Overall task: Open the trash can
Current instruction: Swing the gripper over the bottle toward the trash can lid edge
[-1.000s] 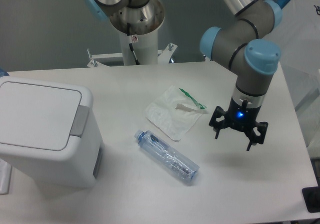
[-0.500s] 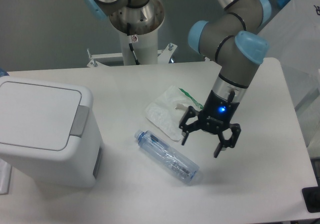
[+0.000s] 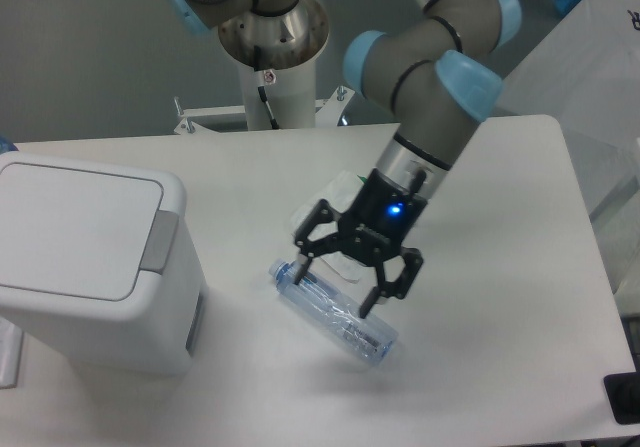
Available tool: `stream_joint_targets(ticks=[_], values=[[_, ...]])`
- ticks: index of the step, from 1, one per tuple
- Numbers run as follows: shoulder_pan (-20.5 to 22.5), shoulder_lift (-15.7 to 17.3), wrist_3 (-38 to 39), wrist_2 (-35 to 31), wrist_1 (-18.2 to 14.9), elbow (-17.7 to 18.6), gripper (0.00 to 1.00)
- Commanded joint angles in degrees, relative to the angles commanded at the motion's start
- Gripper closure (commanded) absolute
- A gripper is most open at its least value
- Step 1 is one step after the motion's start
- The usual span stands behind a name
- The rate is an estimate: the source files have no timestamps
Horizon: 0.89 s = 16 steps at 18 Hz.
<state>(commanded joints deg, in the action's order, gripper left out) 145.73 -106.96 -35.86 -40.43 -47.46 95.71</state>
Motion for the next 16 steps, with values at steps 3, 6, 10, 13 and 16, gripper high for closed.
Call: stream_joint_targets(ticks=[3,6,10,13,16], values=[[-0.8,1.4,1.84,4.37,0.09,-0.17,0.0],[-0.54,2.81,3.69,8.34,0.0,-0.18,0.0],[-1.23,5.18,5.45,9.23,0.0,0.44,0.0],[-3.43,5.63,5.28,9.32,0.09,1.58,0.0],[-4.66,5.28,5.19,9.32,0.09,1.76,0.0]])
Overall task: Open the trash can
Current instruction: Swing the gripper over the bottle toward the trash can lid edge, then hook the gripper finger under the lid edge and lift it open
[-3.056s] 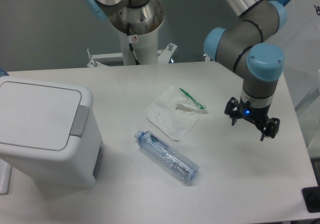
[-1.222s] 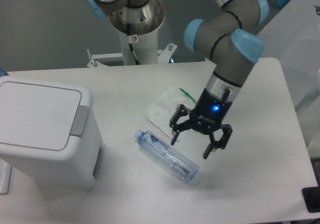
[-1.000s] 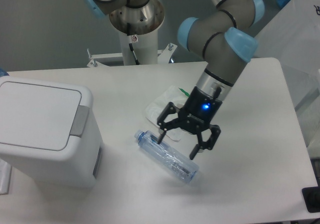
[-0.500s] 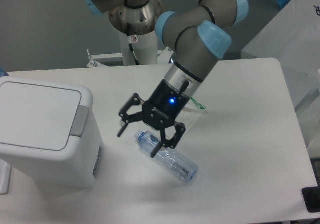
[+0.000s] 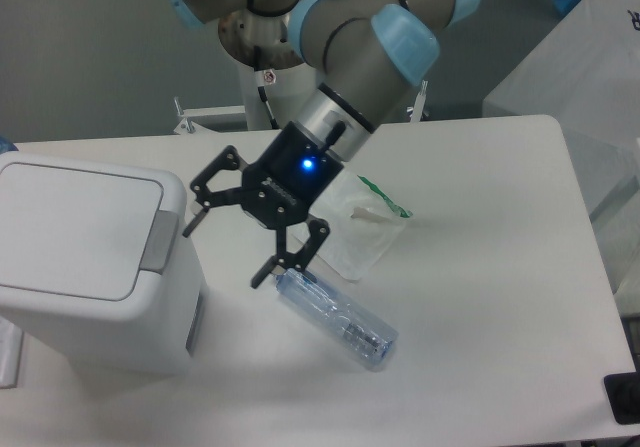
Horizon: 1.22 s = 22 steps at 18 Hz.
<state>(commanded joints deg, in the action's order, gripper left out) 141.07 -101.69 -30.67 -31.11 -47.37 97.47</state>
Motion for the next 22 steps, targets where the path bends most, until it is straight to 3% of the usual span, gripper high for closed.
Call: stream_joint_targets(ticks=[22], values=[[-0.27,-1.67,-0.7,-0.09,0.18,2.11,0.0]])
